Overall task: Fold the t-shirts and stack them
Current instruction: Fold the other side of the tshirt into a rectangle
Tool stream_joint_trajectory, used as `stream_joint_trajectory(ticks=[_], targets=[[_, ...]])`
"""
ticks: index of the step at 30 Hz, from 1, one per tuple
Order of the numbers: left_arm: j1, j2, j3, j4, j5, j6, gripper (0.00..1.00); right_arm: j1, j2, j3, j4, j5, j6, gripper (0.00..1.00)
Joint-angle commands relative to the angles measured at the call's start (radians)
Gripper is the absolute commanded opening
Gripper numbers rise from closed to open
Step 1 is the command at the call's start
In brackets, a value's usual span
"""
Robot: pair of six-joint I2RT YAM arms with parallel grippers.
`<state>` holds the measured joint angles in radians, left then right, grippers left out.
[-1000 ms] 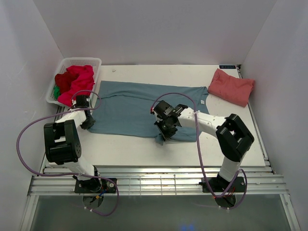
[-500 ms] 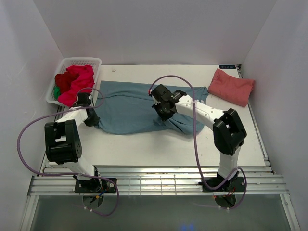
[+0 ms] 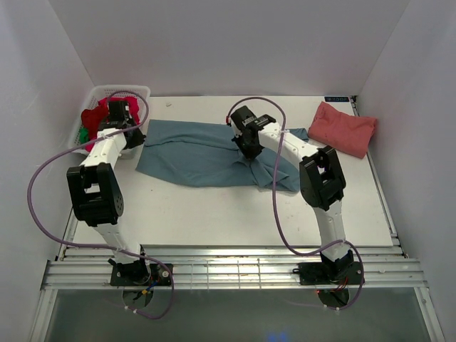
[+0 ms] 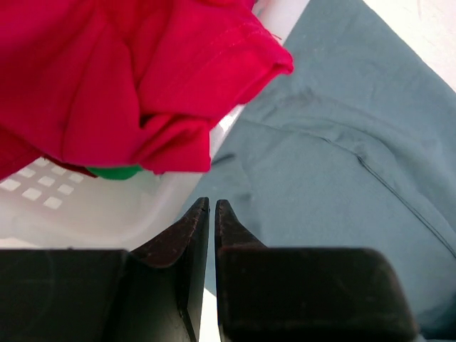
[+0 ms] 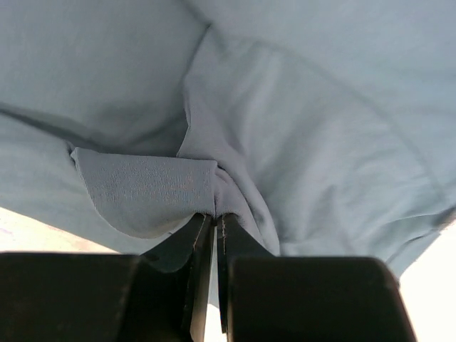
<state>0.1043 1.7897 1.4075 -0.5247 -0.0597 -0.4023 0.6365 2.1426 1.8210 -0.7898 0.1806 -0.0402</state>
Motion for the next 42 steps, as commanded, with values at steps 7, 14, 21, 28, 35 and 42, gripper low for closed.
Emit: stream_joint_trajectory(ticks=[7,14,21,28,35,42], targets=[[0.0,0.074,0.091,-0.052,0.012,0.002,0.19,-0.066,0.034,0.13,-0.026,0.039,-0.052,0.08],[-0.009,0.149,0.107,-0.02,0.098,0.022,0.22,-0.078,0.08,0.182,-0.043,0.031,-0.055,0.08],[-0.028,0.22,0.105,0.035,0.097,0.057,0.42,-0.078,0.083,0.173,-0.039,0.013,-0.055,0.08],[-0.049,0.237,0.108,0.022,-0.003,0.077,0.42,-0.078,0.079,0.169,-0.034,0.003,-0.055,0.08],[-0.069,0.247,0.114,-0.015,-0.077,0.083,0.42,-0.08,0.08,0.155,-0.029,0.002,-0.053,0.08],[-0.087,0.267,0.125,-0.044,-0.126,0.083,0.42,-0.08,0.079,0.136,-0.026,0.0,-0.052,0.08]])
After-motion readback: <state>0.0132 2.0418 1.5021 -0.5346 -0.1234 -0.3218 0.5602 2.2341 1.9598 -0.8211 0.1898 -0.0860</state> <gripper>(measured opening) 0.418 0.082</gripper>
